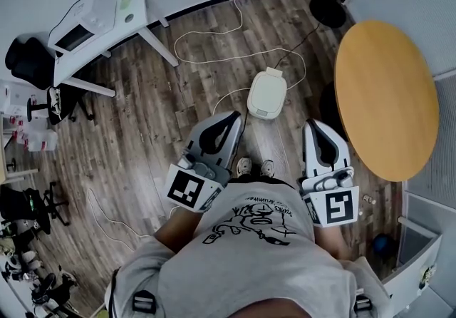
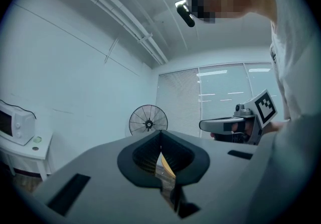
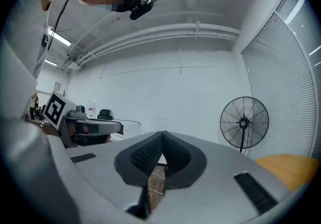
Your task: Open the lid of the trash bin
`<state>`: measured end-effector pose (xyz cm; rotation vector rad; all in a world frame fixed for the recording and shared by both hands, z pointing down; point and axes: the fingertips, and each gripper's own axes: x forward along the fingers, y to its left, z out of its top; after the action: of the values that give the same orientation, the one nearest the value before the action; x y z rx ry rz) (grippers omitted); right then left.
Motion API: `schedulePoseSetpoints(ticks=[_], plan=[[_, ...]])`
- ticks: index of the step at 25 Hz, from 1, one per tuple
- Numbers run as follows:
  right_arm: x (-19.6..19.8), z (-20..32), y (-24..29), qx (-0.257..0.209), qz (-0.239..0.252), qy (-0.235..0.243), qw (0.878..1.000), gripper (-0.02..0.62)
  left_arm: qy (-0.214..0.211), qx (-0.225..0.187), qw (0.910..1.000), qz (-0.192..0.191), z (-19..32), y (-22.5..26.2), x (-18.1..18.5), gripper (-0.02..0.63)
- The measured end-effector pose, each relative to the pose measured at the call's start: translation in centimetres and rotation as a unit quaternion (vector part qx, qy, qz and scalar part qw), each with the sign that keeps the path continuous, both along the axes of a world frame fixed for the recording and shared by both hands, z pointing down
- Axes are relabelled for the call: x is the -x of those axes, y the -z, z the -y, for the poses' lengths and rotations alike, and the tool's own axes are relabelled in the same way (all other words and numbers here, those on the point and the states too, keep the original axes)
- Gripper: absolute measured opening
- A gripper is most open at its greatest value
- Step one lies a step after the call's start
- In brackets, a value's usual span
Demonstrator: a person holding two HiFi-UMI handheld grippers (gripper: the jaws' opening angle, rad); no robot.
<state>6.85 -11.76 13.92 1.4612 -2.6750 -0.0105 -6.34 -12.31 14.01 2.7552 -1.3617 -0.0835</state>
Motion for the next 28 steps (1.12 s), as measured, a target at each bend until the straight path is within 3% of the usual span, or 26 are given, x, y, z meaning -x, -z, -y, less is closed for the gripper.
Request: schedulePoseSetpoints(ticks=[12, 28], plan=[[-1.0, 0.0, -0.4, -0.001, -0.005, 0.012, 1.000, 0.006, 0.010, -0.003, 0.9999, 0.010, 0.3, -0.4, -0.9, 0.015], [-0.5, 1.9, -5.1, 0.033, -0.028, 0.016, 0.999, 0.006, 0.013, 0.045, 0.9985, 0.027, 2.2, -5.9, -0.6, 0.015]])
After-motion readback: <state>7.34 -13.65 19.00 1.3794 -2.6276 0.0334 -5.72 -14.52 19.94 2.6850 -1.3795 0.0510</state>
